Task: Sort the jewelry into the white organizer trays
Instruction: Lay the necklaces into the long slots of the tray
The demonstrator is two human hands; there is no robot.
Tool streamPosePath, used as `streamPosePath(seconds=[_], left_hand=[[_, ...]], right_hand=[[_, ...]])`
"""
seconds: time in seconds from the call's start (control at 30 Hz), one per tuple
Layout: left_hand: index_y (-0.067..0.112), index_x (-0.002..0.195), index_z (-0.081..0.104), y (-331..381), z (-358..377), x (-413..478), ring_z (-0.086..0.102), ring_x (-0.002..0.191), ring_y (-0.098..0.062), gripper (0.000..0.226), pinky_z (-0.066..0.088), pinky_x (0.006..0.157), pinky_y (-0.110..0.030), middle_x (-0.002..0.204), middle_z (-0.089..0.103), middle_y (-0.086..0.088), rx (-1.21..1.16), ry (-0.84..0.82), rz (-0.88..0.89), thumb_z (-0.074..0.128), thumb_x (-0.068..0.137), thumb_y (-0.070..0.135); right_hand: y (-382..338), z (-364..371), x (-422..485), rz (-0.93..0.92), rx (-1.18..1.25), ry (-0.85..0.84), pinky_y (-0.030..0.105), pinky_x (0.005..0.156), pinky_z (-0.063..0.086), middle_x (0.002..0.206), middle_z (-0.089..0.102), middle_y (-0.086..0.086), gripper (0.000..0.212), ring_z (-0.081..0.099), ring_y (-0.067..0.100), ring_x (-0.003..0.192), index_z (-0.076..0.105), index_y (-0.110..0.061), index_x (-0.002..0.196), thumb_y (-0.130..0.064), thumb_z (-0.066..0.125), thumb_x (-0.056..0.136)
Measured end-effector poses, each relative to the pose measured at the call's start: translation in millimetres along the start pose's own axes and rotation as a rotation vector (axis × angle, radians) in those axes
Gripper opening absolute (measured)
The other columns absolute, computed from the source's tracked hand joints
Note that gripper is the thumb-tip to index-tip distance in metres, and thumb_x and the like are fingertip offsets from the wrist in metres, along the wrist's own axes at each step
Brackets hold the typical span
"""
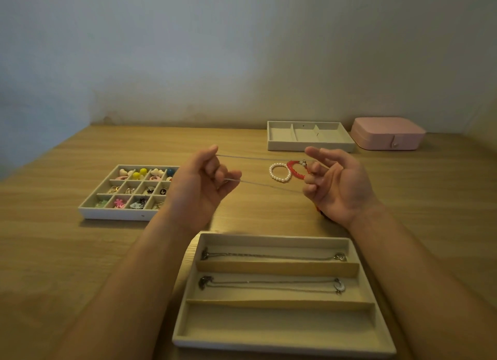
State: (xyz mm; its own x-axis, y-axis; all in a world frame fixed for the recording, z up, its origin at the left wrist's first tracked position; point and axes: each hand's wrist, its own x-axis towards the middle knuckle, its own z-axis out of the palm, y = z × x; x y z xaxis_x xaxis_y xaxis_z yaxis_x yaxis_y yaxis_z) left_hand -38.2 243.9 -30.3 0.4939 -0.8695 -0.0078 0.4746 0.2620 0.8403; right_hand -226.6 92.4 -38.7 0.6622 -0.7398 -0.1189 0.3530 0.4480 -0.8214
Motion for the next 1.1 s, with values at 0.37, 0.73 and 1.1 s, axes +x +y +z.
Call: streamPosePath(seconds=[0.37,0.73,1.1], left_hand=[[0.012,0.122,0.067,4,-11,-1,0.061,0.065,-0.013,0.04,0.05,0.056,-0.02,0.097,0.072,-0.005,0.116,-0.134,-0.075,0.042,0.1,0.033],[0.011,0.12,0.065,26,8,-27,0.072,0.089,-0.023,0.046,0.059,0.063,-0.022,0.102,0.075,-0.015,0.434,-0.032,-0.001,0.078,0.076,0.016],[0.009,0.092,0.074,30,-7,-87,0.073,0.078,-0.022,0.018,0.062,0.073,-0.031,0.085,0.077,-0.011,0.736,0.11,0.152,0.078,0.08,-0.003]], right_hand=[[-2,-1,-3,-0.053,-0.109,0.037,0.024,0.056,0.053,0.087,0.066,0.003,0.023,0.062,0.011,0.07,0.066,-0.017,0.116,-0.005,0.059,0.098],[-17,2,-25,-0.119,-0.225,0.239,0.031,0.069,0.058,0.096,0.065,0.008,0.031,0.063,0.018,0.08,0.061,-0.012,0.126,-0.004,0.064,0.096],[-28,0,-90,-0.047,-0.568,0.135,0.029,0.067,0.063,0.105,0.067,0.02,0.037,0.069,0.024,0.08,0.06,0.0,0.122,0.005,0.071,0.087]])
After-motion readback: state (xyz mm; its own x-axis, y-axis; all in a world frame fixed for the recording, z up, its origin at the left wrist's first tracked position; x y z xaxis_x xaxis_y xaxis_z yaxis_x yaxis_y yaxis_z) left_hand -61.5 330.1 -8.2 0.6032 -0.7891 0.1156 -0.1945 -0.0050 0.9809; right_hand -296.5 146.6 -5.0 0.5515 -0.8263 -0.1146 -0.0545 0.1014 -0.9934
